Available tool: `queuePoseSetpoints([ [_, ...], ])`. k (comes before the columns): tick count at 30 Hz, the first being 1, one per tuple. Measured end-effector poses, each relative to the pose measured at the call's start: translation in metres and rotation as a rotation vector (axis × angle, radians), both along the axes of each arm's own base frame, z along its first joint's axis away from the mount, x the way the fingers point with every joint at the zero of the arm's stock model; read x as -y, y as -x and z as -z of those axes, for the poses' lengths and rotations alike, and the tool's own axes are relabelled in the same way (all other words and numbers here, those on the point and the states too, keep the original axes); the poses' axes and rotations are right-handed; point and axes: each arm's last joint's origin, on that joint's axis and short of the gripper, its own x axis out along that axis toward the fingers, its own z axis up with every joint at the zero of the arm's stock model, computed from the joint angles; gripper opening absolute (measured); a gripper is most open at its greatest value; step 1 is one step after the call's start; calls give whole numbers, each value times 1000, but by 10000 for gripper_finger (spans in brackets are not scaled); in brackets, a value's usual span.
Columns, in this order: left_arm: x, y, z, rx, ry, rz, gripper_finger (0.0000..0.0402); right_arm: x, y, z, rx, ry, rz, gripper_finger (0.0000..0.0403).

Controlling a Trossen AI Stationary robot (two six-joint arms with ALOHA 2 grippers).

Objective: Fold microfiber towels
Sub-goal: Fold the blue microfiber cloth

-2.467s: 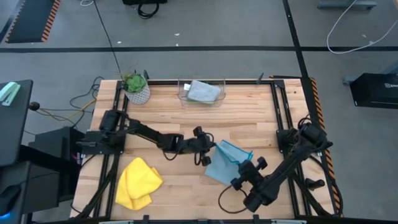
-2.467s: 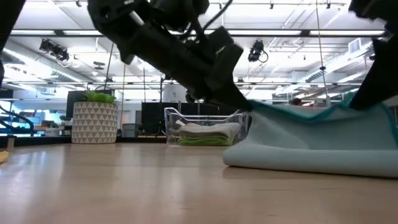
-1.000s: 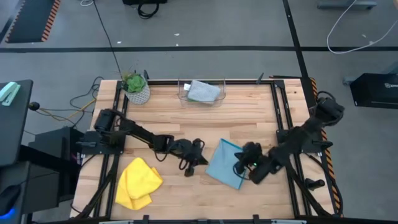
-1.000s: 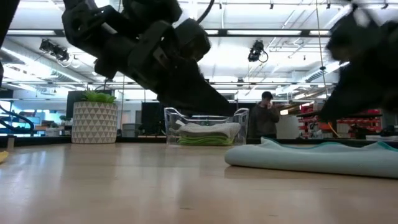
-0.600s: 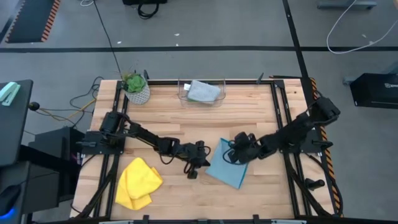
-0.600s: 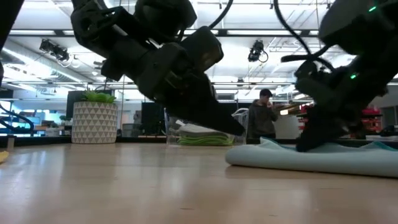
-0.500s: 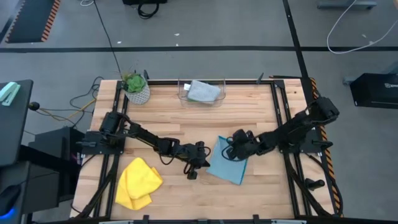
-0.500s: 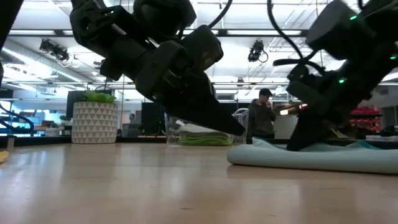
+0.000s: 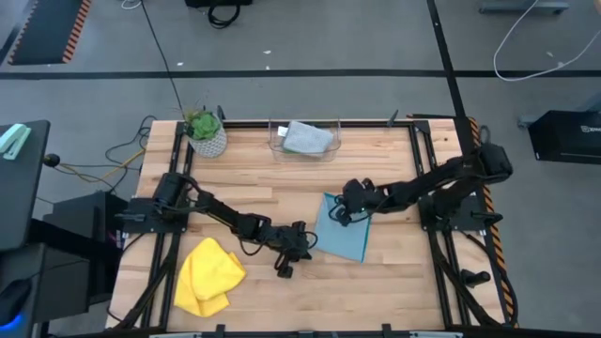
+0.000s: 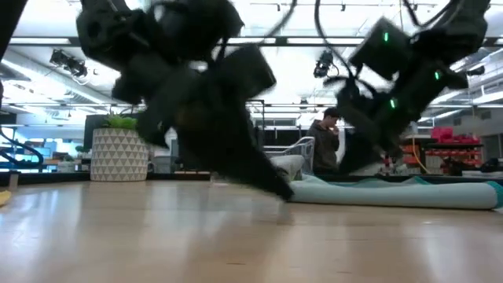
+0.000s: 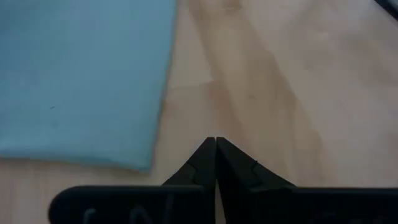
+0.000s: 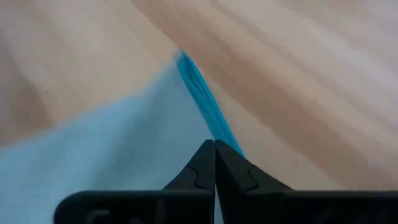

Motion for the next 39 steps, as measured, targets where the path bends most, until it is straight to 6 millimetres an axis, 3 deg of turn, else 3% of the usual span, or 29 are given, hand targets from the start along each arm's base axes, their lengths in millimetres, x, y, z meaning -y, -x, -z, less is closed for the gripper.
queuePoseSetpoints([
  [4,4,4,-29,49,-15,32,6,-9,-5,-26,117,-10,-25,13],
  [7,-4,10,-46,40,-40,28,9,-21,-4,-33,182,-61,16,18],
  [10,-16,20,-52,66,-36,0,10,-28,-5,-24,190,-79,88,18],
  [13,-29,35,-46,91,13,-33,5,-29,-8,-8,152,-90,130,15],
  [20,-41,71,-34,163,140,-101,14,-10,-37,13,53,-65,137,11],
  [25,-37,83,-40,188,137,-117,7,-2,-78,11,7,-30,-61,12],
  [30,-32,90,-48,201,127,-97,17,-11,-113,5,-6,-16,-366,11],
  [34,-24,95,-49,204,111,-61,12,-22,-114,-20,-7,50,-489,12],
  [39,-19,96,-48,204,73,-81,8,-38,-83,-58,-34,119,-609,13],
])
